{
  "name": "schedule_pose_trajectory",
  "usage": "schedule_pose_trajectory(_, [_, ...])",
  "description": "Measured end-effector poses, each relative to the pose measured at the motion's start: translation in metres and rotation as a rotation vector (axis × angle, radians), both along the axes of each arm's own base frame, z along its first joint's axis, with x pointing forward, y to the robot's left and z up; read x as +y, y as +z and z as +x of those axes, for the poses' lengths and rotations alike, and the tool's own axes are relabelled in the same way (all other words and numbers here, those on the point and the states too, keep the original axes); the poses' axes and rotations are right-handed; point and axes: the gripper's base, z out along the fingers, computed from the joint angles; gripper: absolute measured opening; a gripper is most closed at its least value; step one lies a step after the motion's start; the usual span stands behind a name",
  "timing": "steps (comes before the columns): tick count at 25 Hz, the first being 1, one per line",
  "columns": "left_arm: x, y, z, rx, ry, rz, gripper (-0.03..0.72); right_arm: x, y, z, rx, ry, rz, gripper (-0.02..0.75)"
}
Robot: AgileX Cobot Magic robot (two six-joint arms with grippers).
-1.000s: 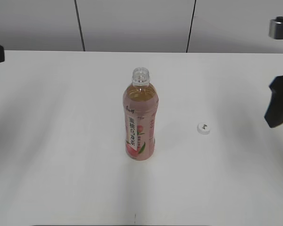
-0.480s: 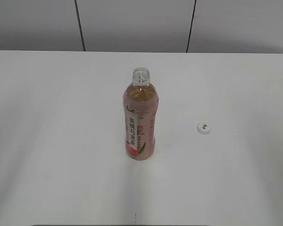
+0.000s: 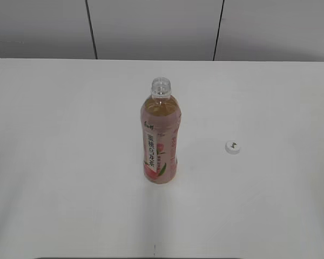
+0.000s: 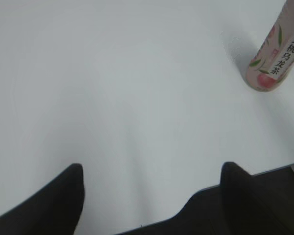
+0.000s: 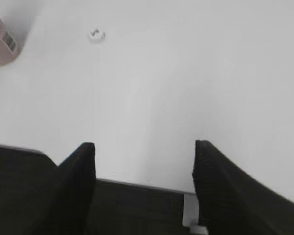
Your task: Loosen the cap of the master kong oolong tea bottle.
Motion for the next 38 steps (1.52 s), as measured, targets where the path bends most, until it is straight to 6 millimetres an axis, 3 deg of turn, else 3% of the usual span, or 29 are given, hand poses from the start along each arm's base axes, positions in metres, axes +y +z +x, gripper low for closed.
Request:
schedule_pose_trajectory(6, [0.003,0.001,-0.017,-0.112,-0.013,-0.001,0.515,-0.008,0.000,-0.030,-0.205,-0.002,0.041,0.460])
schedule_pose_trajectory(13, [0.007,0.001,-0.043,-0.263,-0.023,-0.011,0.481,-0.009,0.000,-0.031,-0.220,-0.011,0.034,0.459])
schedule_pose_trajectory(20, [0.008,0.000,-0.043,-0.265,-0.014,0.006,0.407,-0.009,0.000,-0.031,-0.220,-0.013,0.030,0.459])
schedule_pose_trajectory(33, [0.009,0.000,-0.043,-0.266,-0.012,0.009,0.379,-0.009,0.000,-0.031,-0.222,-0.020,0.029,0.459])
schedule_pose_trajectory(38, [0.008,0.000,-0.043,-0.267,0.030,0.015,0.379,-0.008,0.001,-0.031,-0.226,-0.174,0.012,0.459])
